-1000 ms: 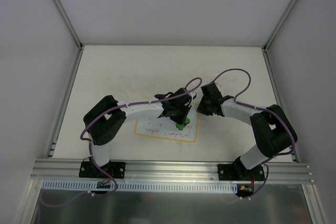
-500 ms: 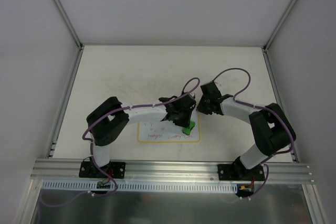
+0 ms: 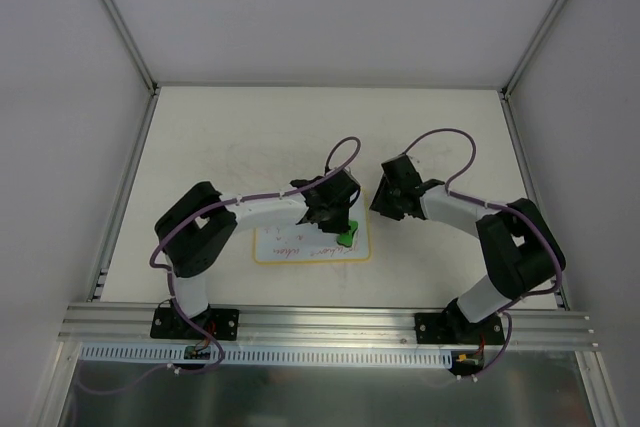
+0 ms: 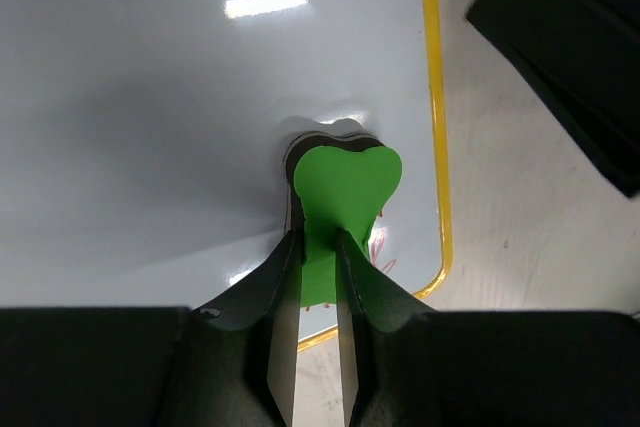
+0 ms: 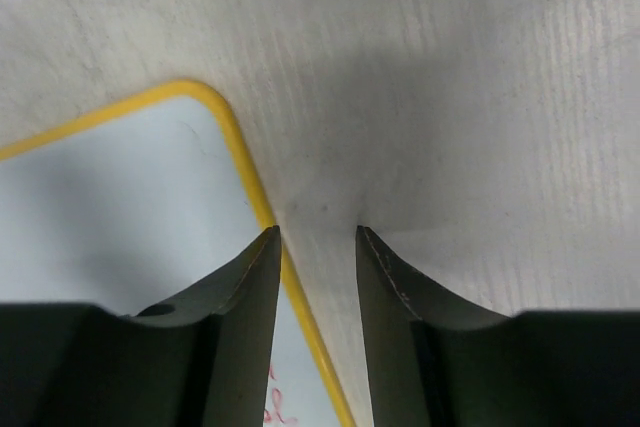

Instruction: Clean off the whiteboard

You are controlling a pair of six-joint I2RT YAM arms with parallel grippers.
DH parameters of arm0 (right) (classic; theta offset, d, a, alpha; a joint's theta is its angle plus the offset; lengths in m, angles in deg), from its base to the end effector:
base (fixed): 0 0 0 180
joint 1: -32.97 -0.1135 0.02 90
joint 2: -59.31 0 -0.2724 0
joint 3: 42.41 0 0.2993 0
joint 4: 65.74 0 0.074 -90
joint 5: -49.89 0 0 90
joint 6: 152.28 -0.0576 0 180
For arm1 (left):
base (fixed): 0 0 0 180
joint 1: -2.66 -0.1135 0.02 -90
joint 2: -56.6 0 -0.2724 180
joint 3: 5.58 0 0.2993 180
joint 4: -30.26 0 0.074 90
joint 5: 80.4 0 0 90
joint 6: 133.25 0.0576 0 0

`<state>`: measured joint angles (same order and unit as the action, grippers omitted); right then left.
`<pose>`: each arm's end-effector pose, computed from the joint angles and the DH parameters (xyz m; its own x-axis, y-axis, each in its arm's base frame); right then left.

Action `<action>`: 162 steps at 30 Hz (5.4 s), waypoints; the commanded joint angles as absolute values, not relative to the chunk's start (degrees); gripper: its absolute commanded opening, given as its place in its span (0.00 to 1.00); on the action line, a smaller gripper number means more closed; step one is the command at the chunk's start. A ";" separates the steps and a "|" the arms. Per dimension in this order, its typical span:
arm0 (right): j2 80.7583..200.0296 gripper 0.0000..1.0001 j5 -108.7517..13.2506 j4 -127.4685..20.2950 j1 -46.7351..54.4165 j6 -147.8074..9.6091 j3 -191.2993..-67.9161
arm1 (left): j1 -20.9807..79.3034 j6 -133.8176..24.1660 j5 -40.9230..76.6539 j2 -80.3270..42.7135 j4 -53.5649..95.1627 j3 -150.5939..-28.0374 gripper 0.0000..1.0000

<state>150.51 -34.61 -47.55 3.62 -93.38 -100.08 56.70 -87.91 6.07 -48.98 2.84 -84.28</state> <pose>0.3135 0.1700 0.1174 -0.8112 0.1337 -0.5693 -0.0200 0.9666 0.2556 0.2594 -0.3515 0.1338 -0.8922 0.0351 -0.4502 0.2244 0.8996 -0.3746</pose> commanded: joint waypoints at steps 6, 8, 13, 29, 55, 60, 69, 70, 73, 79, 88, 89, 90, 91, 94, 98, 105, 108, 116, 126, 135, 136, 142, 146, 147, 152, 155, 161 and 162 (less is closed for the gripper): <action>146.68 0.42 -35.18 -31.42 0.80 -86.28 -96.07 | 54.61 -84.91 1.78 -51.86 -4.95 -86.49 0.00; 147.11 0.41 -35.54 -31.42 0.01 -85.58 -96.42 | 54.26 -84.73 1.78 -51.60 -4.95 -86.32 0.00; 147.91 0.40 -35.80 -31.51 -2.53 -83.12 -98.70 | 54.08 -84.21 1.87 -51.33 -4.86 -85.79 0.00; 150.01 0.37 -32.38 -31.95 -4.39 -77.49 -107.31 | 52.85 -84.20 3.98 -49.49 -4.33 -83.16 0.00; 168.30 0.18 -35.98 -35.37 -1.40 -78.28 -117.52 | 53.02 -84.04 6.53 -46.94 -1.79 -78.94 0.00; 167.51 0.10 -35.54 -35.37 -0.17 -79.60 -116.46 | 55.13 -79.20 7.58 -45.27 -1.26 -78.58 0.00; 167.86 0.07 -35.54 -35.20 0.01 -79.86 -116.03 | 61.02 -67.16 9.34 -49.22 -0.82 -83.59 0.00; 167.86 0.07 -35.54 -35.20 -0.08 -79.95 -116.02 | 61.46 -66.20 9.43 -49.22 -0.82 -83.94 0.00; 168.03 0.07 -35.71 -35.11 0.01 -79.95 -116.02 | 62.34 -65.39 9.43 -48.61 -0.90 -83.33 0.00; 168.47 0.07 -35.98 -35.11 0.27 -80.13 -115.94 | 59.54 -72.92 1.70 -43.61 -0.99 -78.77 0.00; 168.74 0.07 -36.07 -35.11 0.71 -80.56 -115.67 | 50.65 -83.06 -0.24 -36.48 -0.90 -70.85 0.00; 168.74 0.07 -36.15 -35.11 0.62 -80.48 -115.67 | 50.22 -82.97 -0.24 -36.48 -0.90 -70.76 0.00; 168.82 0.07 -36.15 -35.11 0.71 -80.48 -115.67 | 50.12 -82.89 0.02 -36.65 -0.90 -70.76 0.00; 168.82 0.07 -36.24 -35.11 0.71 -80.48 -115.67 | 50.04 -82.80 0.20 -36.91 -0.99 -71.02 0.00; 168.82 0.07 -36.24 -35.02 0.71 -80.57 -115.67 | 50.03 -82.01 2.48 -38.49 -0.90 -72.68 0.00; 168.91 0.07 -36.24 -35.11 0.71 -80.57 -115.58 | 50.91 -80.78 4.33 -41.22 -0.90 -76.03 0.00; 169.26 0.07 -36.68 -35.02 0.71 -81.09 -115.58 | 51.53 -82.00 6.70 -47.80 -0.90 -83.94 0.00; 169.18 0.07 -36.86 -35.11 0.62 -81.18 -115.32 | 51.79 -82.97 7.23 -50.26 -0.90 -86.66 0.00; 169.35 0.08 -36.95 -35.02 0.71 -81.53 -115.32 | 53.73 -84.46 9.25 -56.25 -0.90 -92.03 0.00; 169.35 0.08 -36.68 -35.11 0.80 -81.88 -115.15 | 52.94 -86.84 4.42 -52.57 -2.04 -85.27 0.00; 169.70 0.08 -36.68 -35.02 0.98 -81.97 -115.15 | 52.15 -85.08 -5.85 -46.77 -10.39 -81.83 0.00; 169.79 0.08 -36.77 -35.02 0.89 -82.06 -115.06 | 51.88 -84.91 -6.39 -46.50 -11.53 -81.57 0.00; 169.70 0.08 -36.77 -35.11 1.33 -82.23 -114.79 | 49.60 -84.38 -6.92 -43.78 -12.77 -78.15 0.00; 169.88 0.08 -36.94 -35.02 1.33 -82.15 -114.88 | 47.32 -84.64 -6.39 -41.06 -12.86 -74.73 0.00; 169.88 0.08 -36.95 -35.02 1.33 -82.15 -114.88 | 47.31 -84.82 -6.22 -41.05 -12.86 -74.72 0.00; 169.88 0.08 -36.94 -35.11 1.41 -82.32 -114.97 | 48.97 -86.13 -3.76 -40.26 -12.59 -75.59 0.00; 169.97 0.08 -36.95 -35.02 1.33 -82.32 -114.97 | 52.04 -87.28 -3.41 -41.65 -12.33 -78.22 0.00; 169.88 0.08 -37.03 -35.02 1.41 -82.41 -114.79 | 56.01 -87.89 -0.60 -48.33 -11.98 -85.60 0.00; 169.88 0.08 -37.03 -35.11 1.33 -82.41 -114.79 | 57.14 -88.33 -0.42 -49.04 -11.89 -86.40 0.00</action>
<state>165.20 -41.10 -41.69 0.65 -83.26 -118.03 54.87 -86.80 -3.26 -45.42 -9.73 -84.02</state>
